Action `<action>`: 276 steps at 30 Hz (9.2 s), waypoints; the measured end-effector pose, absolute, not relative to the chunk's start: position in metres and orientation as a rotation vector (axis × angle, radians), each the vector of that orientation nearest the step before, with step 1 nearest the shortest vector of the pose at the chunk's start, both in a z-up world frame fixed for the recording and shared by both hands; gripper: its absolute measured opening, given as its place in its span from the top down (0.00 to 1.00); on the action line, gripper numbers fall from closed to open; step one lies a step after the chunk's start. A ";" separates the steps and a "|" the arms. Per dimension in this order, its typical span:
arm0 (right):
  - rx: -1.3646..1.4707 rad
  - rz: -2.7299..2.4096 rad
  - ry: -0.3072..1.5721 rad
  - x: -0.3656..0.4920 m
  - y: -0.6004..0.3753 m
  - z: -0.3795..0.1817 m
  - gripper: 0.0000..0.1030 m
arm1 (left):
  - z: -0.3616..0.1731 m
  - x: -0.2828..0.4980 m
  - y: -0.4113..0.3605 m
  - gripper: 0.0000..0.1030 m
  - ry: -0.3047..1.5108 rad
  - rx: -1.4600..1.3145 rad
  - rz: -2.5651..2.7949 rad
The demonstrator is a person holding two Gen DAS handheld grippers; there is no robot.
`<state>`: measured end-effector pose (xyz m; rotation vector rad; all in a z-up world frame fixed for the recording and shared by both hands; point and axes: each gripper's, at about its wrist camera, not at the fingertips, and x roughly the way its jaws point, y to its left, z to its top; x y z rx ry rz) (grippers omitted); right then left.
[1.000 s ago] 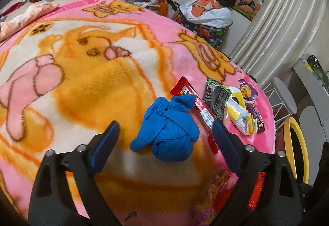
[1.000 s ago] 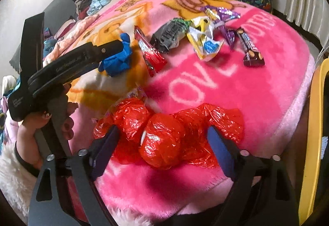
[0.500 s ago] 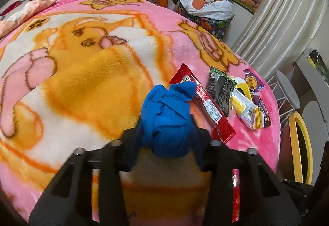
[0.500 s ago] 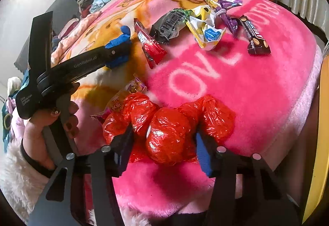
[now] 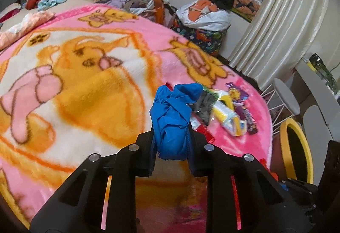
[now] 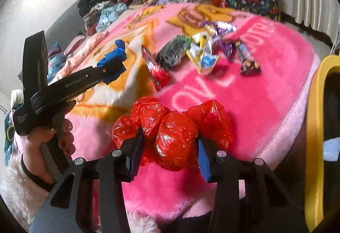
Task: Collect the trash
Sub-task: 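Lift the blue glove and red bag and carry both over the yellow bin, then open both tools above the yellow bin to drop the glove and red bag, then move both open tools back over the candy wrappers on the bed, then grasp the red candy wrapper with the left tool while the right tool grasps the yellow-white snack bag, then lift the red wrapper and yellow-white bag and carry both over the yellow bin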
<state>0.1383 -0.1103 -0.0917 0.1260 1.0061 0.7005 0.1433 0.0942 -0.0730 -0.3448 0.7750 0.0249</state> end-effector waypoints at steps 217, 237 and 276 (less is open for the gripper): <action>0.101 0.681 0.916 0.208 -0.110 -0.086 0.40 | -0.086 0.189 0.087 0.39 0.818 -0.436 -0.034; 0.143 0.680 0.968 0.228 -0.091 -0.109 0.72 | -0.111 0.206 0.109 0.86 0.890 -0.567 -0.011; 0.285 0.515 0.793 0.149 -0.222 -0.046 0.74 | -0.026 0.156 0.005 0.92 0.749 -0.382 -0.190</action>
